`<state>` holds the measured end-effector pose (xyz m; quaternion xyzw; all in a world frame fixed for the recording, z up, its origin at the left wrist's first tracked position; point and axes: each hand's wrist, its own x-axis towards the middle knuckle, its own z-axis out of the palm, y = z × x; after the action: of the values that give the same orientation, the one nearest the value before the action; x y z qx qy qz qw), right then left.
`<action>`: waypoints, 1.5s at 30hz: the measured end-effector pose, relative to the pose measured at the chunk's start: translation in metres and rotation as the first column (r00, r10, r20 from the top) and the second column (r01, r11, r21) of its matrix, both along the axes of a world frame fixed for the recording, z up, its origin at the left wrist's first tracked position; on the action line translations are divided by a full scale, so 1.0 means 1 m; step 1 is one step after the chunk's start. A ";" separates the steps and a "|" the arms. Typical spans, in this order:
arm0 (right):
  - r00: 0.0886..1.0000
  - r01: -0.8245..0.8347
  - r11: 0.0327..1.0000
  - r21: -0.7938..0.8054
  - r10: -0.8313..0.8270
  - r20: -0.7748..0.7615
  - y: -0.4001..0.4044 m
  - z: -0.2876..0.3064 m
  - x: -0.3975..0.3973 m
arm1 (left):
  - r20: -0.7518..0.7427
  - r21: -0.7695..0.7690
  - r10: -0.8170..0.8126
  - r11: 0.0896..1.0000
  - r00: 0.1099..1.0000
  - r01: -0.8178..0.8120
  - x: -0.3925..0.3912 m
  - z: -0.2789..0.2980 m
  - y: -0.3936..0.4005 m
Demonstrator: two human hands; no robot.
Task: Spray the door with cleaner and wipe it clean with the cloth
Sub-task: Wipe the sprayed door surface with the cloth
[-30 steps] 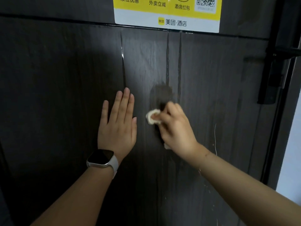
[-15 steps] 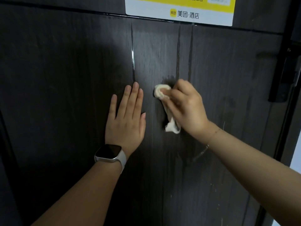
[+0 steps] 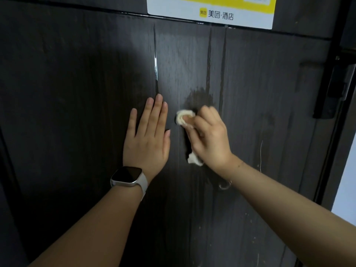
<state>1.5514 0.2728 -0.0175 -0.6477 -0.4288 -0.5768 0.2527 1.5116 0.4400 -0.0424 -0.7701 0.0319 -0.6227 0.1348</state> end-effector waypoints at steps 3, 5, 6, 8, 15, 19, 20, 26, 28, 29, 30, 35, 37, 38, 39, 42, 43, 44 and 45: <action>0.970 0.093 0.935 -0.343 -0.007 0.243 -0.019 -0.005 0.008 | 0.004 0.002 0.000 1.000 1.000 0.000 0.001 -0.001 0.000; 0.945 0.146 0.912 -0.382 -0.015 0.325 -0.030 0.018 0.017 | 0.010 0.002 -0.002 1.000 1.000 0.002 0.002 0.000 0.000; 0.951 0.134 0.952 -0.276 -0.046 0.306 -0.033 0.035 0.023 | 0.010 -0.002 -0.005 1.000 1.000 0.005 0.002 0.000 0.000; 0.980 0.091 0.989 0.114 -0.109 0.164 -0.034 0.068 0.032 | 0.011 -0.003 -0.005 1.000 1.000 0.005 0.002 0.000 0.000; 0.954 0.091 0.988 -0.128 -0.050 0.294 0.024 0.016 0.013 | 0.080 -0.054 -0.129 0.990 0.988 0.133 0.001 0.001 0.000; 0.894 0.182 0.981 -0.072 -0.134 0.428 -0.022 0.071 0.038 | 0.061 -0.092 -0.112 0.989 0.992 0.118 0.001 0.001 0.001; 0.926 0.165 0.977 0.138 -0.202 0.320 -0.033 0.088 0.044 | 0.048 -0.092 -0.101 0.990 0.994 0.105 0.001 0.001 0.001; 0.988 0.044 0.927 0.372 -0.096 0.121 0.036 0.093 0.015 | 0.091 -0.146 -0.096 0.983 0.991 0.108 -0.001 0.001 -0.001; 0.958 0.061 0.995 0.081 -0.081 0.276 0.050 0.084 0.004 | 0.089 -0.165 -0.077 0.982 0.993 0.091 -0.002 0.001 -0.001; 0.938 0.091 0.996 -0.012 -0.082 0.338 0.040 0.090 0.005 | 0.081 -0.165 -0.071 0.983 0.994 0.083 -0.002 0.001 -0.001; 0.925 0.117 0.993 -0.032 -0.097 0.368 0.025 0.099 0.011 | 0.077 -0.158 -0.065 0.984 0.995 0.076 -0.002 0.000 -0.001; 0.966 0.197 0.835 0.514 -0.256 0.044 -0.045 0.139 0.048 | 0.056 -0.134 -0.045 0.990 0.997 0.052 0.001 -0.001 0.002; 0.974 0.139 0.863 0.486 -0.207 0.088 -0.014 0.137 0.039 | 0.054 -0.130 -0.030 0.991 0.998 0.037 0.000 -0.002 0.001; 0.977 0.090 0.901 0.425 -0.163 0.139 0.009 0.136 0.029 | 0.053 -0.128 -0.022 0.991 0.998 0.029 0.000 -0.001 0.001; 0.975 0.045 0.937 0.346 -0.117 0.190 0.031 0.135 0.019 | 0.056 -0.125 -0.015 0.992 0.998 0.022 0.000 0.000 0.001; 0.954 0.040 0.984 0.173 -0.089 0.287 0.050 0.140 0.006 | 0.055 -0.125 0.000 0.992 0.999 0.007 -0.001 0.002 0.000; 0.949 0.062 0.986 0.158 -0.107 0.297 0.038 0.144 0.011 | 0.052 -0.127 -0.005 0.992 0.999 0.011 0.000 0.001 0.001; 0.950 0.085 0.981 0.172 -0.132 0.282 0.021 0.148 0.020 | 0.052 -0.128 -0.012 0.992 0.999 0.019 0.000 0.000 0.001; 0.955 0.121 0.964 0.236 -0.177 0.236 -0.001 0.151 0.031 | 0.051 -0.129 -0.018 0.991 0.999 0.024 0.000 0.000 0.001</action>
<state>1.5825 0.2720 0.1332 -0.5670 -0.3413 -0.7165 0.2208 1.5114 0.4406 -0.0428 -0.7611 -0.0038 -0.6438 0.0789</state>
